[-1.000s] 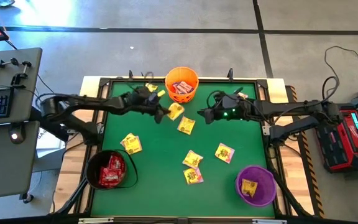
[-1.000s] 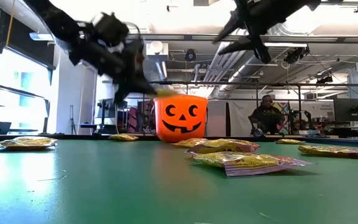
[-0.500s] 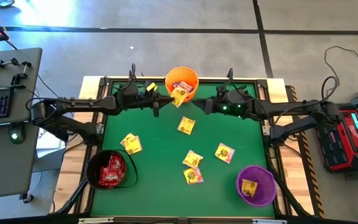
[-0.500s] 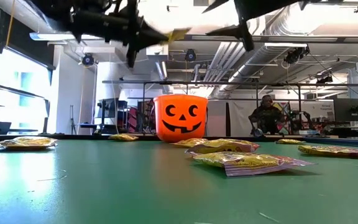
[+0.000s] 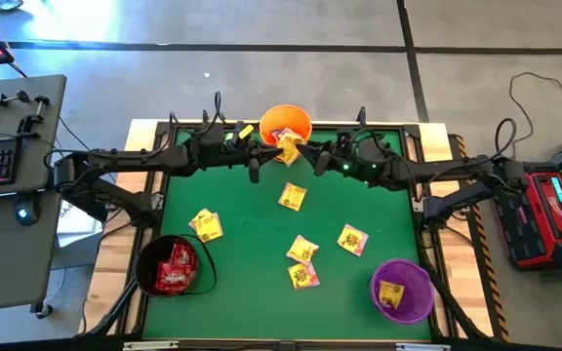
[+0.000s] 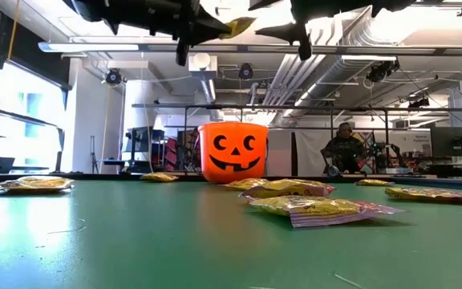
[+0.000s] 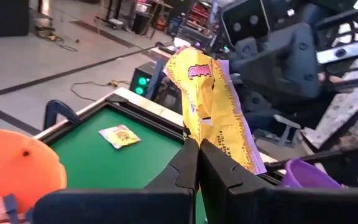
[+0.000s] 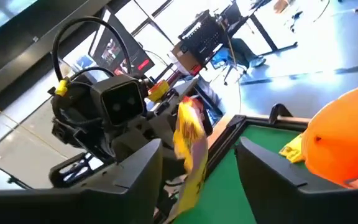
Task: Sort candy by brand, put in halloween buckets
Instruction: Put the yellow candy into the purple bucket
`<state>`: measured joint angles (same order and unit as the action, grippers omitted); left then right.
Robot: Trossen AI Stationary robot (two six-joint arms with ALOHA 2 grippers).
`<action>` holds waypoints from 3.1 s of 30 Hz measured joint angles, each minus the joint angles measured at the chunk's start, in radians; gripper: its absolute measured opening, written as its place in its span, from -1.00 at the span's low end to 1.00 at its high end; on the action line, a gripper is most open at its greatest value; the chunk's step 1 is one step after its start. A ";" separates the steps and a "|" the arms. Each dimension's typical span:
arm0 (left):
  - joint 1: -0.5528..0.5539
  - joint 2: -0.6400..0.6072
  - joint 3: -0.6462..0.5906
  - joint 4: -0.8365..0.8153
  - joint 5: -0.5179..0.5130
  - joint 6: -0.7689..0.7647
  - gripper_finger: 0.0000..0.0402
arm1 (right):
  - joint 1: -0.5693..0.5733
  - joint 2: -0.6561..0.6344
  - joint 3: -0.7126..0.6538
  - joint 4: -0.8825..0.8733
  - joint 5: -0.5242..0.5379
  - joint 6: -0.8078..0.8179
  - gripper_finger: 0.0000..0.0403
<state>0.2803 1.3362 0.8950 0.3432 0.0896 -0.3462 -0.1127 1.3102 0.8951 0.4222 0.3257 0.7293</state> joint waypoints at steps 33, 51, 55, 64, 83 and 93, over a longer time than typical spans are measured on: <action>0.001 0.009 -0.001 0.066 0.049 0.010 -0.51 | -0.027 -0.161 0.000 -0.083 -0.246 -0.083 -1.00; 0.003 0.009 -0.001 -0.107 0.054 0.079 -0.38 | 0.120 -0.658 0.000 -0.852 -0.517 0.093 -1.00; 0.003 0.009 -0.001 -0.115 0.054 0.080 -0.38 | 0.182 -0.716 0.000 -1.036 -0.596 0.273 -1.00; 0.003 0.008 -0.001 -0.115 0.046 0.089 -0.38 | 0.313 -0.765 0.000 -1.362 -0.743 0.622 -1.00; 0.013 0.008 -0.001 -0.172 -0.024 0.123 -0.38 | 0.675 -0.462 0.000 -1.321 -0.753 1.085 -1.00; 0.049 0.008 -0.001 -0.170 -0.024 0.123 -0.38 | 0.888 -0.244 0.000 -1.211 -0.495 1.393 -1.00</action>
<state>0.3289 1.3445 0.8936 0.1735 0.0659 -0.2230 0.7754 1.0659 0.8951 -0.7890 -0.1695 2.1222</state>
